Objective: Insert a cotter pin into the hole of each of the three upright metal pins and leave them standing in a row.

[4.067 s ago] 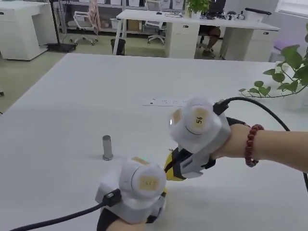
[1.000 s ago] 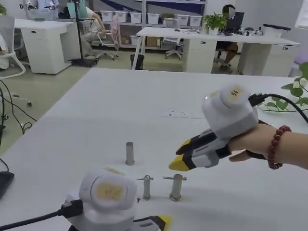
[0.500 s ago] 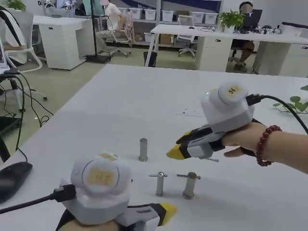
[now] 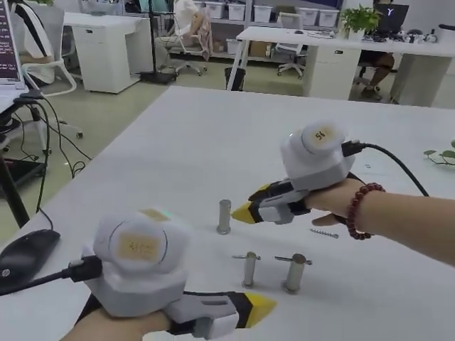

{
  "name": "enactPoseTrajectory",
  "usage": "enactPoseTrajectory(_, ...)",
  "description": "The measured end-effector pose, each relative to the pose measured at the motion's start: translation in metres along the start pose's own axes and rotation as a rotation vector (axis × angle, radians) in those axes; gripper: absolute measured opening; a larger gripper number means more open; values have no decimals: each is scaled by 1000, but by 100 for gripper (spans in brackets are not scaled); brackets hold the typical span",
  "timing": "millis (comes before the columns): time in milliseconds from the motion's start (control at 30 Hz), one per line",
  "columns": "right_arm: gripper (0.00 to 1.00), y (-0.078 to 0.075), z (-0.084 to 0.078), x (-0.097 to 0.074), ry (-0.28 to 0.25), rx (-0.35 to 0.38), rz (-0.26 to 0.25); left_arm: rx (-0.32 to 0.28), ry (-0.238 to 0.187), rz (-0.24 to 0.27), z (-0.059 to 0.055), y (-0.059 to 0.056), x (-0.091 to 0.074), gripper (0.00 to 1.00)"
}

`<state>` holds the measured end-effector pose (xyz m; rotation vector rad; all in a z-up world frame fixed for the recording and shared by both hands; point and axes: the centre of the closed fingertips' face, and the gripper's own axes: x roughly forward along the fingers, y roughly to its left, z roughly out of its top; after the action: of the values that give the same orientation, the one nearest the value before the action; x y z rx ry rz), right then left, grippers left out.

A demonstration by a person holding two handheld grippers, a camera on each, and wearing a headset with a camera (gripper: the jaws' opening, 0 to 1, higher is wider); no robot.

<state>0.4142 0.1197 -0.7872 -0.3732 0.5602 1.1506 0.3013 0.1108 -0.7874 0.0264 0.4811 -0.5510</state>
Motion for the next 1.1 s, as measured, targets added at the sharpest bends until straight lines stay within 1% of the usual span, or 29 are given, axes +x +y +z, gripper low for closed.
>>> enactPoseTrajectory(100, 33, -4, 0, 9, -6, 14, -4, 9, 11, -1, -1, 2, 0, 95)
enactPoseTrajectory(200, 32, -7, 0, 18, -10, 21, -7, 7, -4, -4, 3, 4, -1, 99)
enactPoseTrajectory(300, 31, -13, -2, 28, -8, 21, -13, 8, -8, -6, 4, 4, -1, 99)
enactPoseTrajectory(367, 31, -14, -1, 32, -18, 28, -16, 19, -18, -1, 6, 5, -1, 99)
enactPoseTrajectory(500, 30, -14, 0, 38, -27, 39, -14, 24, -38, 1, 11, 5, -3, 99)
enactPoseTrajectory(567, 29, -13, -1, 40, -27, 41, -12, 40, -27, 7, 9, 6, -2, 99)
enactPoseTrajectory(633, 27, -14, -2, 43, -22, 28, -9, 48, -24, 9, 9, 7, -2, 99)
enactPoseTrajectory(700, 24, -17, -2, 46, -20, 20, -17, 37, -24, 12, 9, 7, -3, 99)
enactPoseTrajectory(767, 23, -22, -2, 49, -27, 33, -21, 28, -26, 16, 9, 8, -3, 98)
enactPoseTrajectory(800, 23, -23, -3, 50, -26, 44, -18, 22, -27, 20, 9, 9, -3, 97)
enactPoseTrajectory(900, 21, -25, -3, 52, -29, 44, -19, 3, -34, 25, 10, 10, -5, 97)
enactPoseTrajectory(1100, 16, -25, -4, 55, -32, 36, -11, 2, -28, 22, 8, 10, -7, 95)
